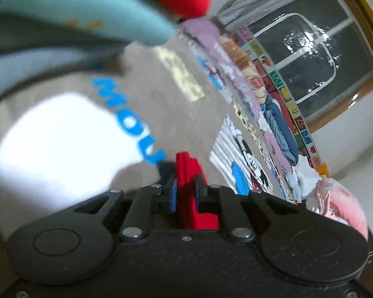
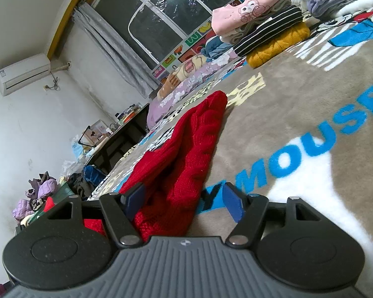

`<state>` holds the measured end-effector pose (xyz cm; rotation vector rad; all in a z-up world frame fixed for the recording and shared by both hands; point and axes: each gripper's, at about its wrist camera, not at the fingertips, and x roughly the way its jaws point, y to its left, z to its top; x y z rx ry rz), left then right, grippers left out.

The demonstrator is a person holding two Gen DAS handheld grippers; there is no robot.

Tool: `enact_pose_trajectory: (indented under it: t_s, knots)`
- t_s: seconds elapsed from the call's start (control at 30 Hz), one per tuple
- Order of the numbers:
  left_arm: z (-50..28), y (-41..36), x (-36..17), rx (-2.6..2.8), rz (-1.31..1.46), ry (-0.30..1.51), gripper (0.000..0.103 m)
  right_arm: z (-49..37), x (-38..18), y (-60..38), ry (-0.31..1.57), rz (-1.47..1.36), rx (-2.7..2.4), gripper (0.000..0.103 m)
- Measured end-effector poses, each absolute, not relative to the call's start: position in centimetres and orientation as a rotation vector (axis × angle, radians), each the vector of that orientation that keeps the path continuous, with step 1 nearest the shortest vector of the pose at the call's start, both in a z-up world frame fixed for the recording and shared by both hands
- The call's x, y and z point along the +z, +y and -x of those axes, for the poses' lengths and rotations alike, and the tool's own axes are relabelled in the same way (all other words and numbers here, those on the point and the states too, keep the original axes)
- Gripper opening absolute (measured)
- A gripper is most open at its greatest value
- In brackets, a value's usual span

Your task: Fold clothes

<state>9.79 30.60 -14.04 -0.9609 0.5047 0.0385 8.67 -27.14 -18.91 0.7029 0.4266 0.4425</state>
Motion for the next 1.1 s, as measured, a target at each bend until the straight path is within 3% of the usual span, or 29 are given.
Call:
enact_pose_trajectory:
  t_s: [0.1,0.23,0.27,0.3,0.37,0.5,0.77,1.0,1.07,1.1]
  knots:
    - [-9.2,30.5,-13.5,-0.001,0.968,0.510,0.041,-8.7,-19.0,-27.2,0.426,-0.702,0.443,0.068]
    - [-9.1,29.6,-13.1,-0.002,0.893,0.526,0.044,-8.7,-19.0,-27.3,0.426,-0.701,0.444,0.068]
    - [-9.1,29.4,-13.1,0.003,0.869,0.529,0.042,-8.7,-19.0,-27.3,0.426,-0.701,0.444,0.068]
    - [-9.2,29.1,-13.0,0.008,0.846,0.531,0.034,-8.7,-19.0,-27.3,0.426,-0.701,0.444,0.068]
    - [-9.3,28.6,-12.9,0.012,0.796,0.523,0.004,-8.7,-19.0,-27.2,0.427,-0.699,0.444,0.069]
    - [-8.2,28.7,-11.2,0.056,0.705,0.388,0.005,-8.7,-19.0,-27.2,0.427,-0.698,0.445,0.069]
    - [-8.3,29.0,-13.3,0.145,0.617,0.499,0.005,-8.7,-19.0,-27.1,0.425,-0.693,0.449,0.069]
    - [-7.9,28.3,-13.1,0.196,0.529,0.528,0.015,-8.9,-18.9,-27.1,0.428,-0.684,0.447,0.069]
    - [-8.9,27.0,-12.2,0.228,0.463,0.531,0.032,-8.9,-18.9,-27.1,0.431,-0.681,0.446,0.069]
    - [-9.3,26.4,-11.8,0.243,0.436,0.527,0.049,-8.9,-18.8,-27.1,0.434,-0.682,0.445,0.069]
